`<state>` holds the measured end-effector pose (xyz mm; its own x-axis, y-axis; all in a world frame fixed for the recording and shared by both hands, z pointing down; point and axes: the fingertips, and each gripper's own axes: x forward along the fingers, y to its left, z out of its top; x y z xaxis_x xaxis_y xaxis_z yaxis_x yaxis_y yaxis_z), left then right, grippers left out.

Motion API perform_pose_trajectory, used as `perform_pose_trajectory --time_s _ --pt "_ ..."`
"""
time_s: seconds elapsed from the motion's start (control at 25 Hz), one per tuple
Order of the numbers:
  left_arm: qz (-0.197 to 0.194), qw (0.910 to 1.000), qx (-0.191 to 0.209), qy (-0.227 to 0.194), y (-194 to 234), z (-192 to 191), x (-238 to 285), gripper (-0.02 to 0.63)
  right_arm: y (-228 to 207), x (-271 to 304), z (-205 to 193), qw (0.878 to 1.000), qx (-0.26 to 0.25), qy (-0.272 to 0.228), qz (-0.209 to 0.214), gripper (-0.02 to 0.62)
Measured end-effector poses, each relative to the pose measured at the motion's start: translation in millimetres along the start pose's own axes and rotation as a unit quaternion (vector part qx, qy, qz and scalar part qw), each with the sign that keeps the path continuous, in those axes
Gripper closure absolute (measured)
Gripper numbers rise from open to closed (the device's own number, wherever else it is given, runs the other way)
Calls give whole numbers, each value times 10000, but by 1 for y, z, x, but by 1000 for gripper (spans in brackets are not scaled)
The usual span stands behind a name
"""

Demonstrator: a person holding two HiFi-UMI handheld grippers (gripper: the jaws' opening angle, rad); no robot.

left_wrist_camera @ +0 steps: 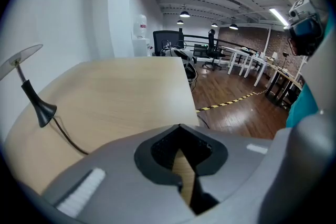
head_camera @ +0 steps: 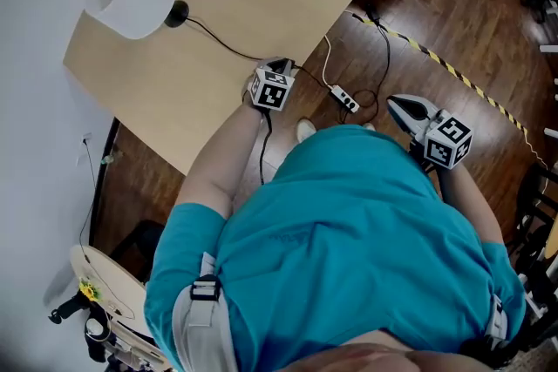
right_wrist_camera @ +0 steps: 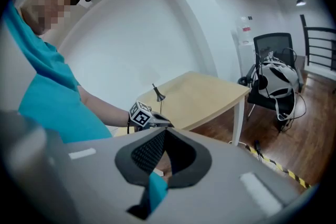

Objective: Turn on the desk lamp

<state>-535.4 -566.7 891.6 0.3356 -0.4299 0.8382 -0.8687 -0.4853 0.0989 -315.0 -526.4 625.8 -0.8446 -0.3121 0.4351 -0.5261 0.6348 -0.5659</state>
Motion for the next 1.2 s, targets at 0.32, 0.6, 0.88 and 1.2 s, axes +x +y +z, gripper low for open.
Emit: perform_pose_trajectory --time_s 0.32,0.6,0.88,1.2 --pt "64 9998 147 72 -6 -3 3 606 3 -3 3 9999 -84 -37 51 594" --pt "-42 10000 25 84 -7 -7 -2 606 19 0 1 9998 -198 -4 37 594" --pt "26 9979 -468 -455 0 0 -42 606 52 -11 -4 9994 -346 -11 28 594" --pt "-630 9673 -1767 -1707 -21 8 -128 606 85 -11 -17 9984 -532 78 143 594"
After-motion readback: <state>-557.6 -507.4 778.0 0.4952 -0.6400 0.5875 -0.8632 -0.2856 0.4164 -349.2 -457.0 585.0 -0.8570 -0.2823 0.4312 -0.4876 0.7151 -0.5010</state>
